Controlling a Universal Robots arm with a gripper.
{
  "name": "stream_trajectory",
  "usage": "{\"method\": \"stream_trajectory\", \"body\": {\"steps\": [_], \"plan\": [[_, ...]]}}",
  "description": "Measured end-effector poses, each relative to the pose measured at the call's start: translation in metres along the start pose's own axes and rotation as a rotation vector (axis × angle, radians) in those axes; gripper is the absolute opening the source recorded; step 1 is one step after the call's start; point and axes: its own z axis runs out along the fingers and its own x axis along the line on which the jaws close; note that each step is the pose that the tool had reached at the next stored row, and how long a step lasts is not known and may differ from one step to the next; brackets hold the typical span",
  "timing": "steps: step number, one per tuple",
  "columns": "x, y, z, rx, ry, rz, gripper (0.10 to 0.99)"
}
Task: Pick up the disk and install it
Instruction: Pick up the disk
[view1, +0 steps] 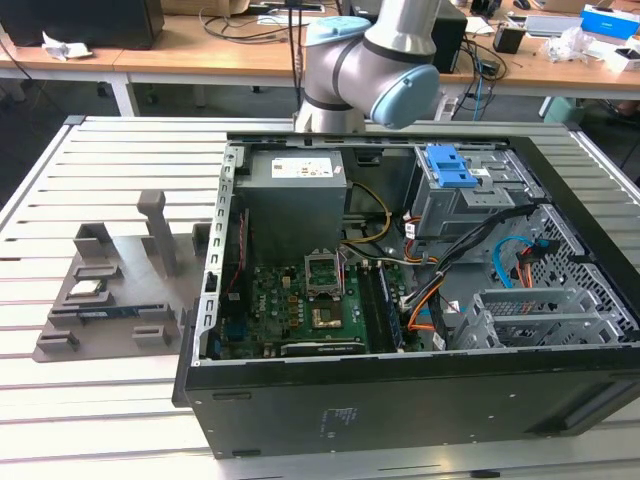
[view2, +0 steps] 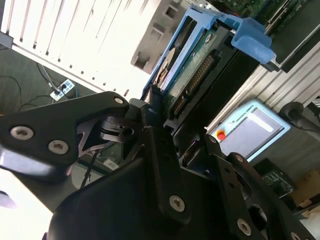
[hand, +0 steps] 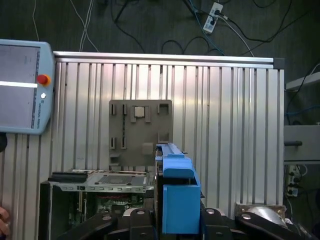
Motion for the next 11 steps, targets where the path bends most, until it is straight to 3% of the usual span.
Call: {"method": "stream_trajectory", "body": {"steps": [5, 9, 11], "plan": [[0.0008, -0.0263, 0.011, 0.0, 0.0, 0.0, 0.365], [0.0011, -0.0393, 0.0186, 0.0, -0.0001, 0.0, 0.365], [0.0013, -0.0493, 0.0252, 0.0, 0.0, 0.0, 0.365]]}}
